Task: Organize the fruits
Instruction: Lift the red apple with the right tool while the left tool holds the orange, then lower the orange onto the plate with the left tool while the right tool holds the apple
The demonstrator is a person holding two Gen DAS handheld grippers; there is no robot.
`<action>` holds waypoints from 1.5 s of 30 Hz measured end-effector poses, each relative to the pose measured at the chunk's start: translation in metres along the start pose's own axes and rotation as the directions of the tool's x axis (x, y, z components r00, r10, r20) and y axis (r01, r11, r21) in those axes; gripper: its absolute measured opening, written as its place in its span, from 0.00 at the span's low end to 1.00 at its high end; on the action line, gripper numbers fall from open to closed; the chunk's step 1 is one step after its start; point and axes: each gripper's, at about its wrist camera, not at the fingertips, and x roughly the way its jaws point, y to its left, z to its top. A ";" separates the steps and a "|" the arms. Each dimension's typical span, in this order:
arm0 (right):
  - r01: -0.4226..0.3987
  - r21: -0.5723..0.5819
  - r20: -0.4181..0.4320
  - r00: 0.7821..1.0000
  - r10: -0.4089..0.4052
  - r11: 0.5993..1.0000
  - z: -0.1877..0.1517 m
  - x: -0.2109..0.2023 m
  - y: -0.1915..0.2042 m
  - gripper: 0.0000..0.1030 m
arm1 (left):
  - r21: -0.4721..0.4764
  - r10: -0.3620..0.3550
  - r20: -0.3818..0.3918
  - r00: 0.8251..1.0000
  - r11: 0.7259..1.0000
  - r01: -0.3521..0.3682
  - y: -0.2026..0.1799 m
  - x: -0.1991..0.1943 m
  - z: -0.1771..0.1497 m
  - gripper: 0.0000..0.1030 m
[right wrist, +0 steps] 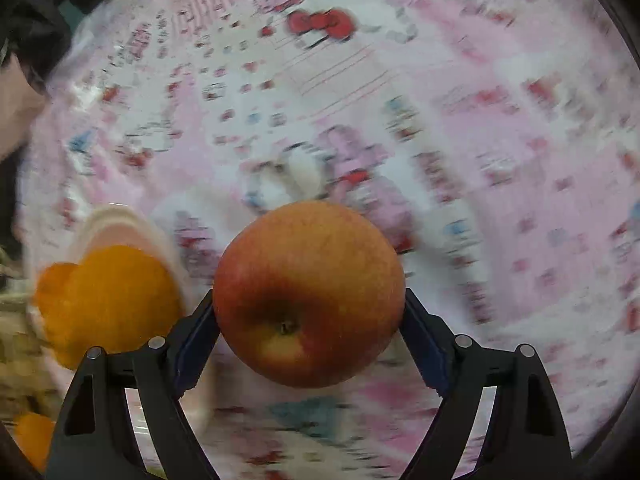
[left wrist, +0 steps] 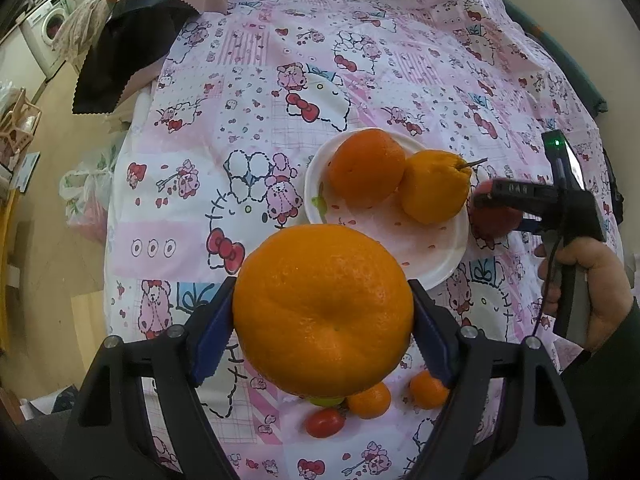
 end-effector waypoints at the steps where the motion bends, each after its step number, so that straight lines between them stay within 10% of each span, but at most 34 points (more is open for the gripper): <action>1: 0.004 -0.006 -0.008 1.000 -0.004 1.000 0.001 0.001 -0.003 0.85 | 0.000 -0.004 -0.001 1.000 1.000 0.004 0.000 0.000 0.000 0.75; 10: 0.033 -0.049 0.002 0.999 -0.033 0.998 0.003 0.015 -0.001 0.84 | 0.024 -0.013 0.004 1.000 1.000 0.012 -0.009 -0.001 0.000 0.75; 17: -0.096 -0.002 0.041 0.994 0.096 0.995 0.001 -0.005 -0.011 0.83 | 0.011 -0.005 0.017 1.000 1.000 0.004 -0.005 -0.002 0.001 0.75; 35: -0.343 -0.164 0.196 0.908 0.372 0.925 -0.070 -0.133 0.016 0.83 | 0.063 -0.020 0.089 0.996 0.998 0.014 -0.012 -0.015 -0.003 0.75; 45: -0.402 -0.114 0.192 0.888 0.417 0.908 -0.093 -0.137 0.000 0.83 | 0.088 -0.013 0.030 0.999 0.996 0.010 -0.031 0.018 -0.002 0.75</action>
